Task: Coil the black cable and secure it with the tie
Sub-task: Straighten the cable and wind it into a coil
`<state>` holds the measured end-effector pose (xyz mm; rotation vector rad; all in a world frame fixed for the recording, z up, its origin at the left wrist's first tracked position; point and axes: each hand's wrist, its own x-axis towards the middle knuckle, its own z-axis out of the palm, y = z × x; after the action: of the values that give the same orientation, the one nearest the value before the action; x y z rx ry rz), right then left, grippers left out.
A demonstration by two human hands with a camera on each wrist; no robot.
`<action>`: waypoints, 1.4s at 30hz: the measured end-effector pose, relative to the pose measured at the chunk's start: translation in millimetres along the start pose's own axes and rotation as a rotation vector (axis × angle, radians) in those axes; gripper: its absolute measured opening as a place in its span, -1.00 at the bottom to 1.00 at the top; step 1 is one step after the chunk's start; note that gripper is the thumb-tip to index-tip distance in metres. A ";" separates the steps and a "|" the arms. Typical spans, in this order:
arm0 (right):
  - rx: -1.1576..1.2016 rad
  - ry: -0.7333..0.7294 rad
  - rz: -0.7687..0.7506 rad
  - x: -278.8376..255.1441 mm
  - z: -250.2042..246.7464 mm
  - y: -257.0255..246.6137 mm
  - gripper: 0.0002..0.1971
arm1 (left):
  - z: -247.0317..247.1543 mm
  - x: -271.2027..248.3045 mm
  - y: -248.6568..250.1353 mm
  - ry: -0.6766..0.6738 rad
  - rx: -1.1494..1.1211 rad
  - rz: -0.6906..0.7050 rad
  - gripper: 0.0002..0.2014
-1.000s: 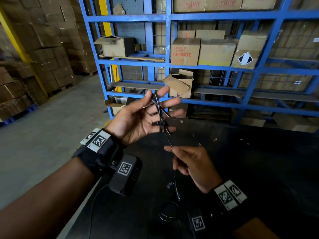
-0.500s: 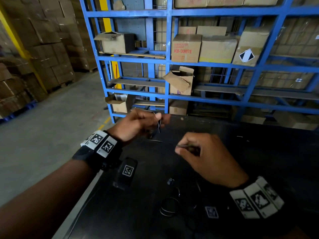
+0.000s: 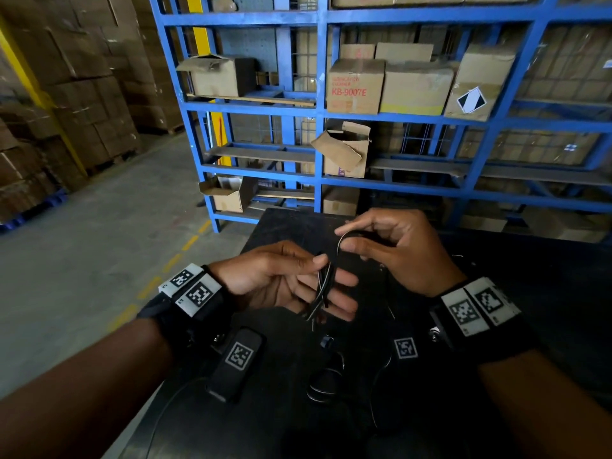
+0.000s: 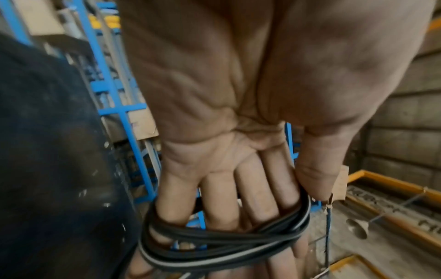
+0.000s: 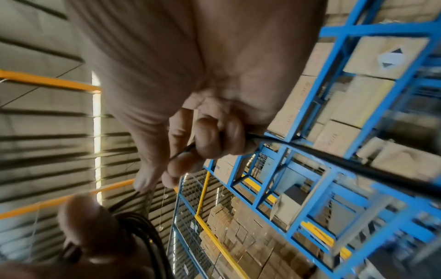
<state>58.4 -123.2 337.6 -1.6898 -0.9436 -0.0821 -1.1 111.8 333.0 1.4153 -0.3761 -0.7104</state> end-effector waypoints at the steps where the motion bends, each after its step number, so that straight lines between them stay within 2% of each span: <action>1: 0.050 0.020 0.012 -1.2 2.5 5.0 -0.80 | 1.3 -0.4 -1.1 -0.030 -0.050 0.021 -0.54; 5: 0.299 0.106 0.168 -10.6 21.6 29.2 -0.83 | 6.3 0.5 0.3 -0.114 -0.222 0.140 -0.52; 7: 0.383 0.140 0.275 -16.5 36.3 39.9 -0.83 | 7.9 4.6 5.2 -0.093 -0.294 0.209 -0.52; 9: 0.386 0.139 0.334 -24.4 50.3 45.2 -0.87 | 4.9 8.8 10.5 -0.026 -0.358 0.283 -0.53; 14: 0.370 0.021 0.409 -50.9 70.8 50.2 -0.75 | -10.5 8.0 27.5 0.224 -0.392 0.408 -0.52; 19: 0.118 -0.041 0.325 -63.7 68.0 31.2 -0.80 | -22.4 -0.3 35.8 0.493 -0.163 0.405 -0.58; 21: 0.018 -0.039 0.254 -62.0 61.5 16.3 -0.84 | -23.6 -1.7 32.0 0.558 -0.077 0.374 -0.58; 23: -0.059 -0.045 0.196 -56.1 53.3 -1.0 -0.87 | -20.8 -1.8 26.2 0.572 -0.020 0.321 -0.49; 26: -0.273 -0.060 0.105 -42.0 38.2 -23.1 -0.87 | -14.3 1.9 16.0 0.544 0.099 0.243 -0.39; 28: -0.371 -0.047 0.048 -30.5 27.4 -32.0 -0.91 | -9.9 4.8 10.8 0.503 0.154 0.199 -0.39; 31: -0.394 -0.049 -0.011 -12.8 12.8 -36.1 -0.98 | -3.6 7.0 6.7 0.406 0.171 0.132 -0.46; 35: -0.276 -0.106 -0.040 5.4 -0.6 -26.9 -0.90 | 2.9 6.5 3.9 0.281 0.191 0.050 -0.49; 39: -0.040 -0.083 -0.046 12.7 -6.8 -19.1 -0.82 | 2.9 3.3 1.9 0.129 0.029 0.049 -0.48; 42: 0.112 -0.020 0.006 15.4 -2.3 -5.7 -0.82 | 3.8 1.2 -0.1 0.004 -0.116 0.077 -0.47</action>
<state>66.2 -116.7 350.7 -1.5926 -0.9415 -0.0080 -2.7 108.1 333.2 1.2862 -0.3784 -0.6557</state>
